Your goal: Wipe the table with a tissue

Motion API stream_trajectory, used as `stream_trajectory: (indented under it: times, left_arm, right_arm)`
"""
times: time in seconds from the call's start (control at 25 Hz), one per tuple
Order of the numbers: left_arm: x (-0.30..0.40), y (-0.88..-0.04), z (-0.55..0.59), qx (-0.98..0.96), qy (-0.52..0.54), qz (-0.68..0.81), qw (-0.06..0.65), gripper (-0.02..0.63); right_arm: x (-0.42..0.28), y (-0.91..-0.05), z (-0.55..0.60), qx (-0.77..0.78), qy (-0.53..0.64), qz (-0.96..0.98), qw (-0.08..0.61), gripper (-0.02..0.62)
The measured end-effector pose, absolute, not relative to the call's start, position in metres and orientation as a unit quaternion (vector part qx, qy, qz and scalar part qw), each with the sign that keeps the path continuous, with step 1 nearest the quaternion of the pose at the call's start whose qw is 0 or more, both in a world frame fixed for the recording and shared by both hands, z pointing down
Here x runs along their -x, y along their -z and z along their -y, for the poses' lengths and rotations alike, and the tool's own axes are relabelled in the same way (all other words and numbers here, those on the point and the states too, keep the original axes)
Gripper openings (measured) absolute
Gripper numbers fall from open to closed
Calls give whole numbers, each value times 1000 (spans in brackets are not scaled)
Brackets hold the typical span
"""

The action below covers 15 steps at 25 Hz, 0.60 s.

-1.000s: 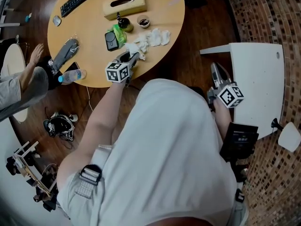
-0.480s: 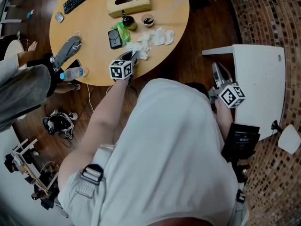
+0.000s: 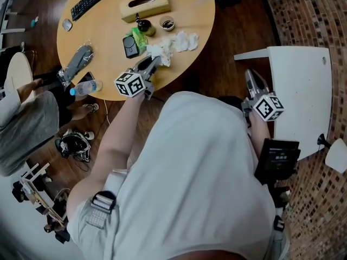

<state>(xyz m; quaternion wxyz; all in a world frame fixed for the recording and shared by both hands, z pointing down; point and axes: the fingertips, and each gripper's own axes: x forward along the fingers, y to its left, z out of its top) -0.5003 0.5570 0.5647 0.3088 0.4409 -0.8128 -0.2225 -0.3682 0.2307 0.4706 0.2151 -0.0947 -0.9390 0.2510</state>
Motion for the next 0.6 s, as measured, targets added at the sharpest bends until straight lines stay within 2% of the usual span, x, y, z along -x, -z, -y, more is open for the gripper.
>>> stream_trajectory:
  times: [0.12, 0.36, 0.6]
  left_arm:
    - [487, -545, -486, -539, 193, 760, 309, 84]
    - [474, -513, -433, -580, 132, 747, 297, 84]
    - [434, -508, -334, -638, 98, 700, 306, 84]
  right_arm:
    - [328, -460, -209, 24, -254, 946, 199, 8]
    - [343, -464, -192, 35, -273, 944, 182, 8]
    - [282, -465, -126, -21, -286, 945, 158, 8]
